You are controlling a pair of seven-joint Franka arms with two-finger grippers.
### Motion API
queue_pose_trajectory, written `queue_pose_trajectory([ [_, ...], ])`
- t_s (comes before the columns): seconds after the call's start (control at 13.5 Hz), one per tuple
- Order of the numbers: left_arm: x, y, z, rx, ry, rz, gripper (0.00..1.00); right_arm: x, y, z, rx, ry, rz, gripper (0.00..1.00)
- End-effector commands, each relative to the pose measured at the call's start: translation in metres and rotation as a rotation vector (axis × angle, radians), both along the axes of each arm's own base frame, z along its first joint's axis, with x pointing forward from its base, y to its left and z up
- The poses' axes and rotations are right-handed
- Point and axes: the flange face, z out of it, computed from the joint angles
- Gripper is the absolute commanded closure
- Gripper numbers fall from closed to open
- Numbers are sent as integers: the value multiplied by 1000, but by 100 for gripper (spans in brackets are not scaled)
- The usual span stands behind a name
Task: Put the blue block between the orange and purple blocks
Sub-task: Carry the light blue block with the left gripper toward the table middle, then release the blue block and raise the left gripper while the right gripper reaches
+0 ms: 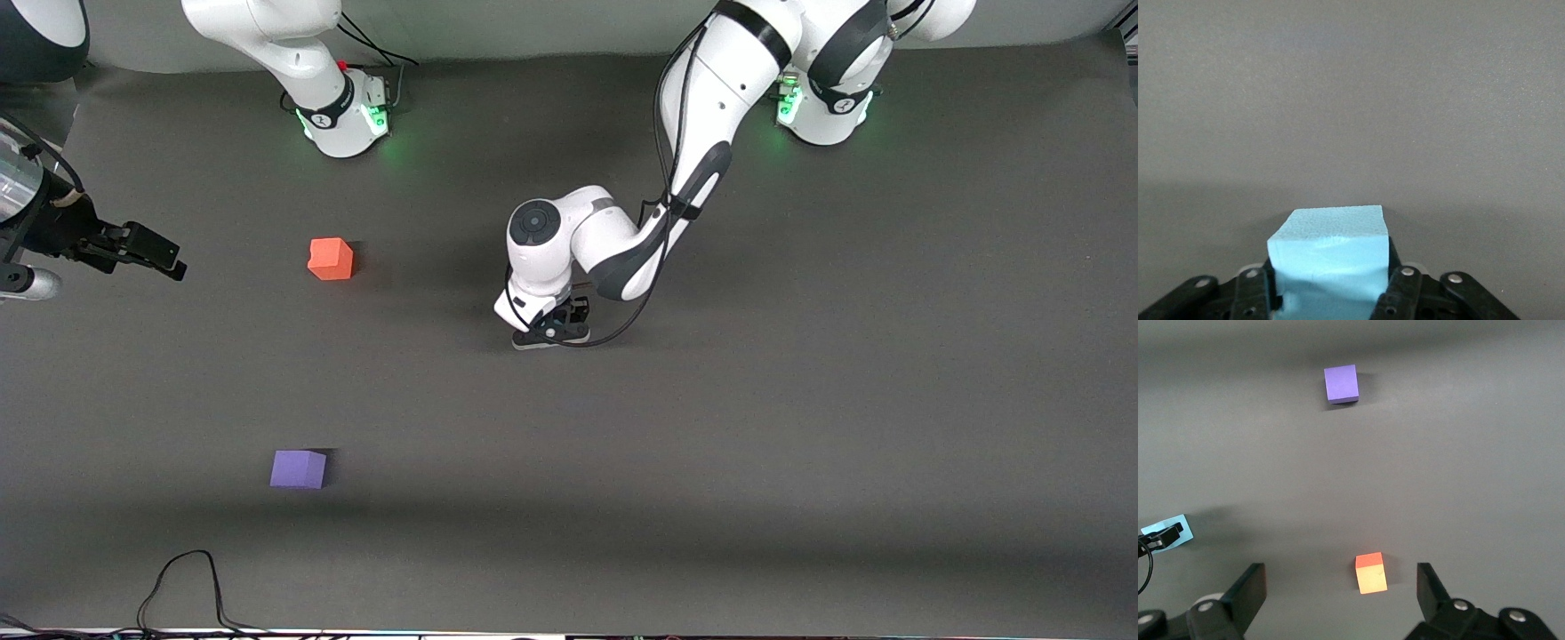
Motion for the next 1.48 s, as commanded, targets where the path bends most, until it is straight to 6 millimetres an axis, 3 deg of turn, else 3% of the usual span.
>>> queue_pose_trajectory([
  [0.0,6,-4,15,19,-55,-11,0,-1,1,6,-12,-9,-18,0],
  [0.22,42,33,71,33,-25,31,0,-3,-25,10,-3,-7,-62,0],
  [0.3,55,50,101,13,21,35,0,2,-17,5,-7,1,-43,0],
  [0.44,90,113,168,-44,99,37,0,2,-8,-9,-13,43,-15,0],
  [0.59,121,205,222,-96,181,24,0,4,7,-15,-13,59,-6,0],
  [0.66,131,249,243,-111,191,25,0,3,26,-15,-10,60,27,0],
  [0.81,144,329,278,-106,193,22,0,4,103,-33,-14,73,158,0],
  [0.96,144,415,309,-141,246,-24,0,4,179,-55,-12,54,266,0],
  [1.11,134,500,337,-148,256,-63,0,5,238,-89,47,64,230,0],
  [1.18,124,525,346,-133,250,-72,0,4,265,-112,68,74,244,0],
  [1.4,95,566,363,-79,216,-112,0,-5,350,-181,70,44,311,0],
])
